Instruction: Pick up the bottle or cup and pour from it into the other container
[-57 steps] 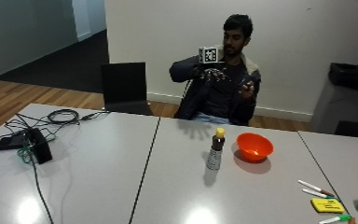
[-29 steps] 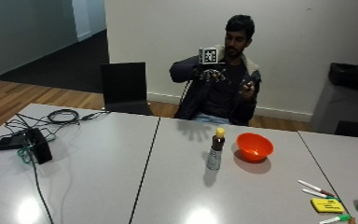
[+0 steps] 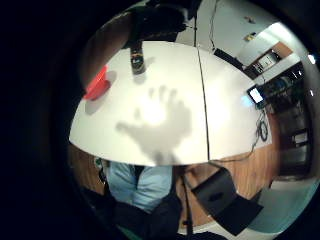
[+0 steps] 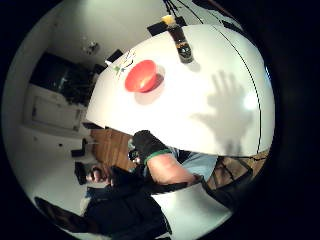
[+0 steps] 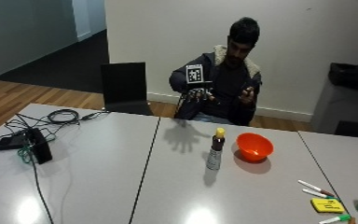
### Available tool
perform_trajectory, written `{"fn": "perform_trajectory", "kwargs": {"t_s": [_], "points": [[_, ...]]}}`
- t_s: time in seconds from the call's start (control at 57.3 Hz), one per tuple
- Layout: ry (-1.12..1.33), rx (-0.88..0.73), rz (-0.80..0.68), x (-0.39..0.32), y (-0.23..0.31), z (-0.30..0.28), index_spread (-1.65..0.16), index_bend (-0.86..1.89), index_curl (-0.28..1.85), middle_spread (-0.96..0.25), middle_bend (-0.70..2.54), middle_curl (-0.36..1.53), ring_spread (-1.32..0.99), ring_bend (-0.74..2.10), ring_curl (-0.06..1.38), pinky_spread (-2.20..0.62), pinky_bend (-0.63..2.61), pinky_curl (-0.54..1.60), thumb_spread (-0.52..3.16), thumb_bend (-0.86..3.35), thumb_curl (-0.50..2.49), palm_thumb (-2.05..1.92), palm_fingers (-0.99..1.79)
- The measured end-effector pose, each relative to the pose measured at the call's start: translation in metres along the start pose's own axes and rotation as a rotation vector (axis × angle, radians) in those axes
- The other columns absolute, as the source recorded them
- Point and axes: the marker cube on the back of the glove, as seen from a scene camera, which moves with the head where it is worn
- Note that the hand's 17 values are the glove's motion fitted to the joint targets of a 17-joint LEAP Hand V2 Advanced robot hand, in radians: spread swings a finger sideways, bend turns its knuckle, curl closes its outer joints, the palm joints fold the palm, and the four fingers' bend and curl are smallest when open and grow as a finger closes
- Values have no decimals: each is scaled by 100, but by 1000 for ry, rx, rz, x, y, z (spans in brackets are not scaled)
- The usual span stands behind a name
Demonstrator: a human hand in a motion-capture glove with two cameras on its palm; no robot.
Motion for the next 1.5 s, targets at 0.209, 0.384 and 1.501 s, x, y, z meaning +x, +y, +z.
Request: {"fn": "perform_trajectory", "kwargs": {"t_s": [0.209, 0.384, 1.501], "points": [[-171, 127, 22, 27, -65, 57, -37, 16, 27, 2, 23, 33, 21, 18, 22, 36, 45, 24, 83, -3, 37, 35, 33], [-336, 146, 136, 31, -115, 102, -36, 15, 27, 2, 22, 34, 21, 19, 23, 36, 46, 25, 81, -3, 38, 41, 30], [-1244, 108, 103, -15, -259, 217, -29, 15, 33, -25, 44, 43, -14, 55, 38, -2, 45, 30, 61, -1, 47, 97, 135]]}}
